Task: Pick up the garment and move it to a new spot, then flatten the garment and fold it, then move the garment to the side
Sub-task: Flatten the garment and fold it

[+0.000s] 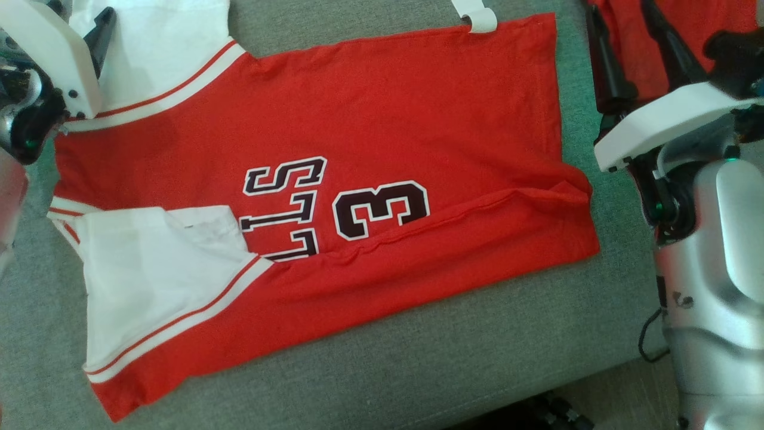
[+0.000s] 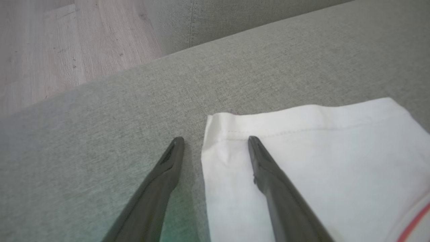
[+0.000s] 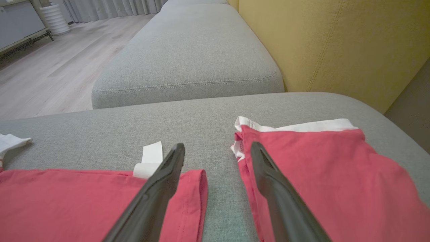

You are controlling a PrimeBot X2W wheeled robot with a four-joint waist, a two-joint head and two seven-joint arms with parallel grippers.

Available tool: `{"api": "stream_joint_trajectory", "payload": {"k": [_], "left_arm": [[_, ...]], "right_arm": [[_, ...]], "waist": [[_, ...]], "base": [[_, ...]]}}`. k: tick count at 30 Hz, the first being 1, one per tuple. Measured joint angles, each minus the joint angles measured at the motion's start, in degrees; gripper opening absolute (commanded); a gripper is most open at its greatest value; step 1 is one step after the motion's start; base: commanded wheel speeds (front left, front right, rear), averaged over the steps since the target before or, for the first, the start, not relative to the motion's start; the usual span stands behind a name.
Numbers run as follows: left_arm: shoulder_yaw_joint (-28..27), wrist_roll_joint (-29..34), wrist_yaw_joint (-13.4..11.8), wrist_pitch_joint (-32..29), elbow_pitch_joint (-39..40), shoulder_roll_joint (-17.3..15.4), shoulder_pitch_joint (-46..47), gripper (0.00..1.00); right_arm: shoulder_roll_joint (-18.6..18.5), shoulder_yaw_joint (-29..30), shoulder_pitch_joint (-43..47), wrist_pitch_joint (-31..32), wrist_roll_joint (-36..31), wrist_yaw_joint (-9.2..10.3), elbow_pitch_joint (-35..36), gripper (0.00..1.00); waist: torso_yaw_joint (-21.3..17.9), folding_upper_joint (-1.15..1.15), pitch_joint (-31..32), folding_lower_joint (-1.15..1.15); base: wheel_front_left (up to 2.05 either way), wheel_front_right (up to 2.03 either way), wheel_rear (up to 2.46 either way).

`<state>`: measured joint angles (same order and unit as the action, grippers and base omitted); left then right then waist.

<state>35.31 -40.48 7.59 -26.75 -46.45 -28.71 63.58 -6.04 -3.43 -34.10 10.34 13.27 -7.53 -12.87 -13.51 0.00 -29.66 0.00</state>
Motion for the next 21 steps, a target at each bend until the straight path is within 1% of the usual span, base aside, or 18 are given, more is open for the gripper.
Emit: {"api": "stream_joint_trajectory", "payload": {"k": [4,5,6,7,10,13,18,21], "left_arm": [[0.96,-1.88,0.0,-1.11,-0.38,-0.12,0.69,1.0],[1.3,-2.88,0.0,-1.79,-0.42,-0.12,0.81,0.87],[1.56,-3.94,-0.01,-2.52,-0.33,-0.12,0.9,0.38],[1.94,-4.94,-0.01,-3.18,0.01,-0.13,1.01,0.0],[3.57,-7.34,-0.01,-4.0,1.42,-0.12,1.04,0.0],[4.68,-7.91,-0.01,-1.75,1.74,-0.09,0.85,0.0],[6.27,-7.83,-0.01,7.28,2.89,0.22,-0.19,0.0],[7.28,-7.46,0.0,12.67,4.58,1.2,-0.4,0.0]], "right_arm": [[-0.02,0.0,-0.65,0.0,-0.23,0.0,0.01,1.0],[-0.02,-0.01,-0.77,0.0,-0.23,0.0,0.02,1.0],[-0.05,0.01,-0.81,0.0,-0.23,0.0,0.02,1.0],[-0.12,0.04,-0.81,0.01,-0.23,0.0,0.02,1.0],[-0.37,0.38,-0.81,0.05,-0.26,0.0,0.01,1.0],[-0.99,0.49,-0.81,0.24,-0.76,0.0,-0.12,1.0],[-2.6,-0.02,-0.88,0.85,-0.13,0.0,-0.96,1.0],[-4.24,-0.62,-0.93,1.91,1.11,0.0,-2.31,1.0]], "waist": [[-0.1,0.0,-0.17,0.0],[-0.11,0.0,-0.2,0.0],[-0.09,0.0,-0.21,0.0],[-0.02,0.0,-0.21,-0.01],[0.4,0.0,-0.16,0.0],[1.22,0.0,0.26,0.0],[3.28,0.0,1.94,0.0],[5.21,0.0,3.28,0.0]], "base": [[0.0,0.0,0.0],[0.0,0.0,0.0],[0.0,0.0,0.0],[0.0,0.0,0.0],[0.0,0.0,0.0],[0.0,0.0,0.0],[0.0,0.0,0.0],[0.0,0.0,0.0]]}}
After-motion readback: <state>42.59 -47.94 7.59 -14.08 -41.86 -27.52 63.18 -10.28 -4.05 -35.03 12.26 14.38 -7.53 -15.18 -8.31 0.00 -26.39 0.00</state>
